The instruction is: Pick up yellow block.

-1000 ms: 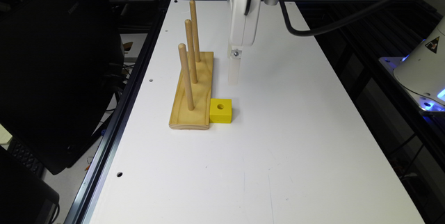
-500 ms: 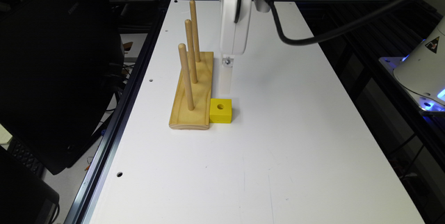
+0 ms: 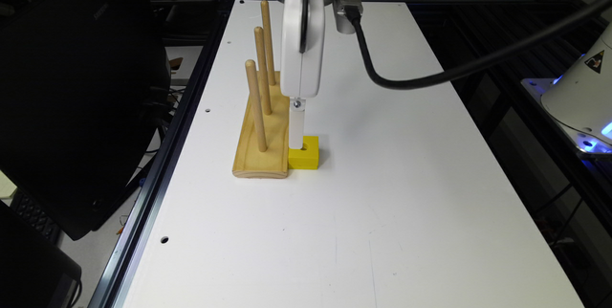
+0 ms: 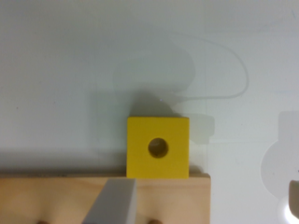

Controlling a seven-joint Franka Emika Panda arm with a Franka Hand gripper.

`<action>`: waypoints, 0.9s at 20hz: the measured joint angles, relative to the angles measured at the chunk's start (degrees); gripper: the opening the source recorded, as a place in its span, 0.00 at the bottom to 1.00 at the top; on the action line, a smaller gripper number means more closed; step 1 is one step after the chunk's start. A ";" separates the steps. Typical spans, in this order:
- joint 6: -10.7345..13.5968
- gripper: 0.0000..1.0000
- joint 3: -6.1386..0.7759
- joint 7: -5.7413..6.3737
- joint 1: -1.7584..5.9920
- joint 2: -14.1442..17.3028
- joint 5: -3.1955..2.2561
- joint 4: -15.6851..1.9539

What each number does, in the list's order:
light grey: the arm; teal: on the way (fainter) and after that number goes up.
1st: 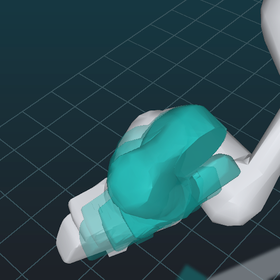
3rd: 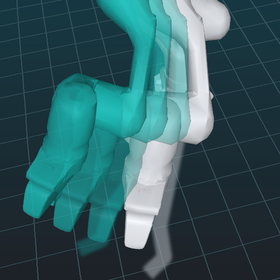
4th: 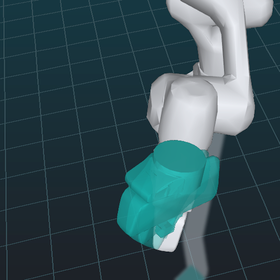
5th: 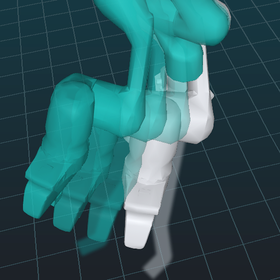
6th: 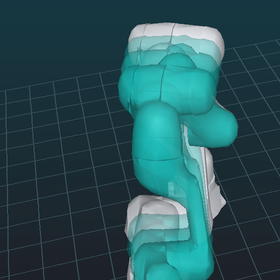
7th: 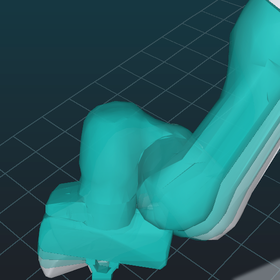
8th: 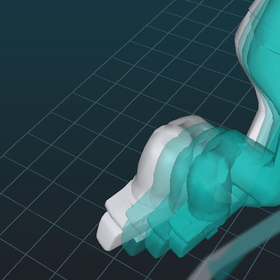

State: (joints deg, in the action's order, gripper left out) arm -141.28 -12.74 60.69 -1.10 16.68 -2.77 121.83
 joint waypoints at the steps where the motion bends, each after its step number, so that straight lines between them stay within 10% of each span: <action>1: 0.00 1.00 0.02 0.00 0.06 0.00 -0.02 0.00; 18: -1.75 1.00 0.59 -0.01 0.20 3.66 -1.01 -0.58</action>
State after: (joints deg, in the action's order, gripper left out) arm -143.03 -12.15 60.68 -0.90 20.34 -3.77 121.24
